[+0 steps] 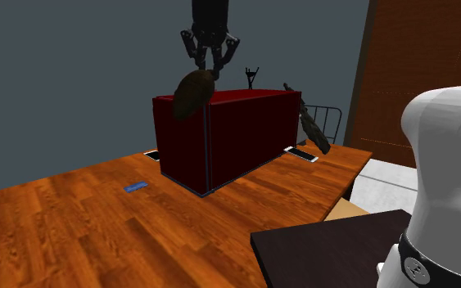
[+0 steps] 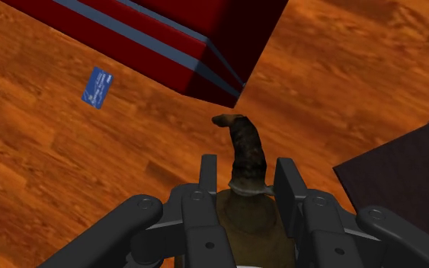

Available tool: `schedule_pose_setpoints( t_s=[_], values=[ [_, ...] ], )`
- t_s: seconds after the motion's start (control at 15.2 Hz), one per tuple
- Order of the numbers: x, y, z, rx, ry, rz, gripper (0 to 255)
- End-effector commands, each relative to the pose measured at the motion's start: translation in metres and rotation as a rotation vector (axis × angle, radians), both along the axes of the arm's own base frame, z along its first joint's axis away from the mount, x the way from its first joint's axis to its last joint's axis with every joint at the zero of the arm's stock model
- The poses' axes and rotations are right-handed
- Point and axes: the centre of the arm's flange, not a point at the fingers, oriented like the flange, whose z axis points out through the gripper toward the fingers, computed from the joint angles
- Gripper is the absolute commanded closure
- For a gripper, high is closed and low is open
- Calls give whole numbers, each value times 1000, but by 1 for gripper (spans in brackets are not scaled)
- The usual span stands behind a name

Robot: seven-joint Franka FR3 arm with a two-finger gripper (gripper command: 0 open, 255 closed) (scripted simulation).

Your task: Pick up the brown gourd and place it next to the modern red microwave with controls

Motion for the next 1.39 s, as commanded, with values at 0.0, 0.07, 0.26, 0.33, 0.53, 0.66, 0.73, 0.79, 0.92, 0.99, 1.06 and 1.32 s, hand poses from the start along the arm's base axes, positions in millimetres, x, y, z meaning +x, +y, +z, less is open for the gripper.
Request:
schedule_pose_setpoints(
  t_s=[0.0,0.07,0.26,0.33,0.53,0.66,0.73,0.79,0.92,0.99,1.06,1.32],
  values=[
    [0,0,11,0,0,0,255],
    [0,0,17,0,0,0,255],
    [-13,-3,23,0,0,0,255],
    [-26,-5,24,0,0,0,255],
    [-65,-13,24,0,0,0,255],
    [-91,-18,24,0,0,0,255],
    [-104,-21,24,0,0,0,255],
    [-117,-24,24,0,0,0,255],
    [-143,-29,24,0,0,0,255],
    [-156,-32,24,0,0,0,255],
    [-169,-34,24,0,0,0,255],
    [-220,-45,24,0,0,0,255]
  ],
)
